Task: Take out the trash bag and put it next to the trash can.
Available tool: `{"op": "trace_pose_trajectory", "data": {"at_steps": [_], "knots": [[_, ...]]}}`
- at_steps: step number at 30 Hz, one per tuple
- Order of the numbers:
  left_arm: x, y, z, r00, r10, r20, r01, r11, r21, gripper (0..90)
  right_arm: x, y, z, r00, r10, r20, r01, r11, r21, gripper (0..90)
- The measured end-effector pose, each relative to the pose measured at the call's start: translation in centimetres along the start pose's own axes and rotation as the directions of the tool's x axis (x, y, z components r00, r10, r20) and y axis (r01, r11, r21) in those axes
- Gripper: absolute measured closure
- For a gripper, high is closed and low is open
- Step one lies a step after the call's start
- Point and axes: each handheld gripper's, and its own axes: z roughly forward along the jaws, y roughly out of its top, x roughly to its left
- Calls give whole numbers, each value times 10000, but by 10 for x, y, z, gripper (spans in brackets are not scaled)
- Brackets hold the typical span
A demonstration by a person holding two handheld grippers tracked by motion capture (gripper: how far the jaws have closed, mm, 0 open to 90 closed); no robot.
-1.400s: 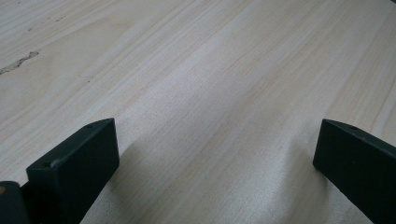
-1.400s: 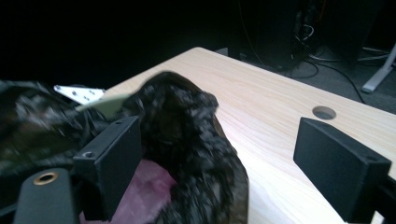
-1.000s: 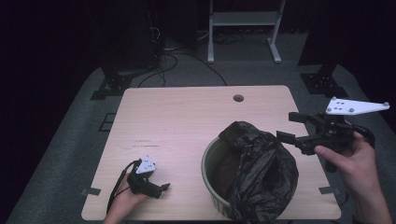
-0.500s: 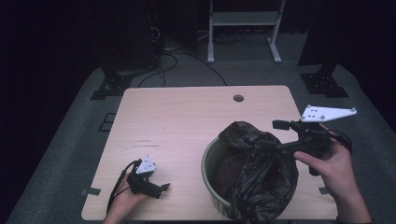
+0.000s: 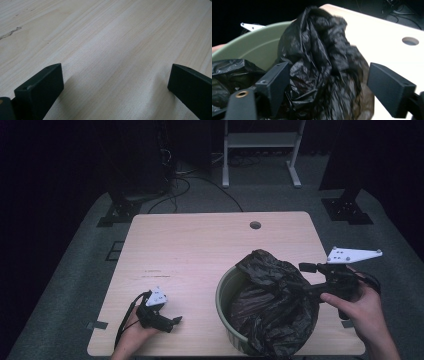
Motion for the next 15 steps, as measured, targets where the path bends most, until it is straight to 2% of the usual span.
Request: {"op": "trace_pose_trajectory", "data": {"at_steps": [5,7,11,15], "knots": [[0,0,0,10000,-10,-11,10,10000,3,0,-4,-10,3,9999,116,-67,-115,9998,178,268],[0,0,0,10000,-12,-13,12,10000,4,0,-6,-13,4,9999,116,-114,-114,9998,191,339],[0,0,0,10000,-10,-12,10,10000,5,0,-7,-17,5,9998,30,-206,-30,10000,19,480],[0,0,0,10000,-11,-13,11,10000,3,0,-7,-19,4,9997,238,6,-237,9985,-493,630]]}}
